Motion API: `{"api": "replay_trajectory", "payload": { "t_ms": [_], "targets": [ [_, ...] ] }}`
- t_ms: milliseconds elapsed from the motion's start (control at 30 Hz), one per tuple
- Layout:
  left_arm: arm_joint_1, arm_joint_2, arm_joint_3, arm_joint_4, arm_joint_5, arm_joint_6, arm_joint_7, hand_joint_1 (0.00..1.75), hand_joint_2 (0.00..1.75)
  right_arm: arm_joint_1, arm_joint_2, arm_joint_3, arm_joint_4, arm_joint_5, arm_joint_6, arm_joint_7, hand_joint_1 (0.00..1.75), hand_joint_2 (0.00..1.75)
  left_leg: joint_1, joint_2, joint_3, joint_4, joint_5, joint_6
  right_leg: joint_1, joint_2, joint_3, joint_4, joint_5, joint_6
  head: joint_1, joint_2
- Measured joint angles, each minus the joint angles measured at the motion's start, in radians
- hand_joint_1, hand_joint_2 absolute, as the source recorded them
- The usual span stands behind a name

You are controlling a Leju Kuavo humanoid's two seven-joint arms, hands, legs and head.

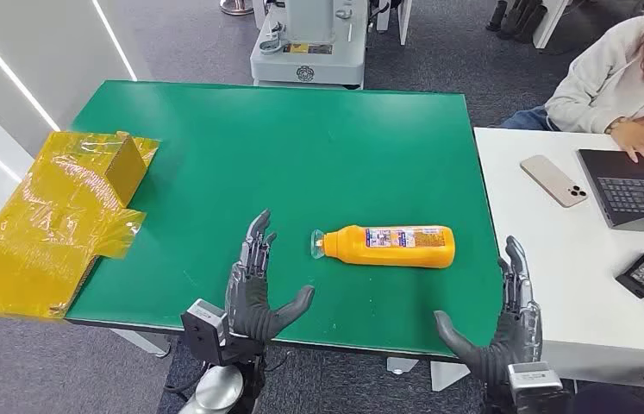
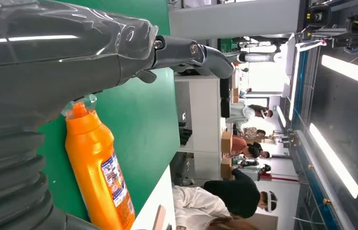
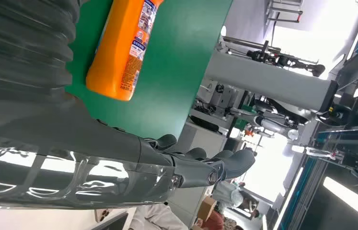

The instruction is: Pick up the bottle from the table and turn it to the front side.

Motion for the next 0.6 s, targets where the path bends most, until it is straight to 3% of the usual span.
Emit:
{"api": "replay_trajectory", "payload": {
  "t_ms": [600],
  "targets": [
    [-0.028, -0.013, 0.000, 0.034, 0.001, -0.003, 0.000, 0.00, 1.75, 0.013, 0.000, -0.009, -0.005, 0.003, 0.019, 0.006, 0.00, 1.75, 0.000, 0.000, 0.000, 0.000, 0.000, 0.000, 0.000, 0.000, 0.000, 0.000, 0.000, 0.000, 0.000, 0.000]
  ]
}}
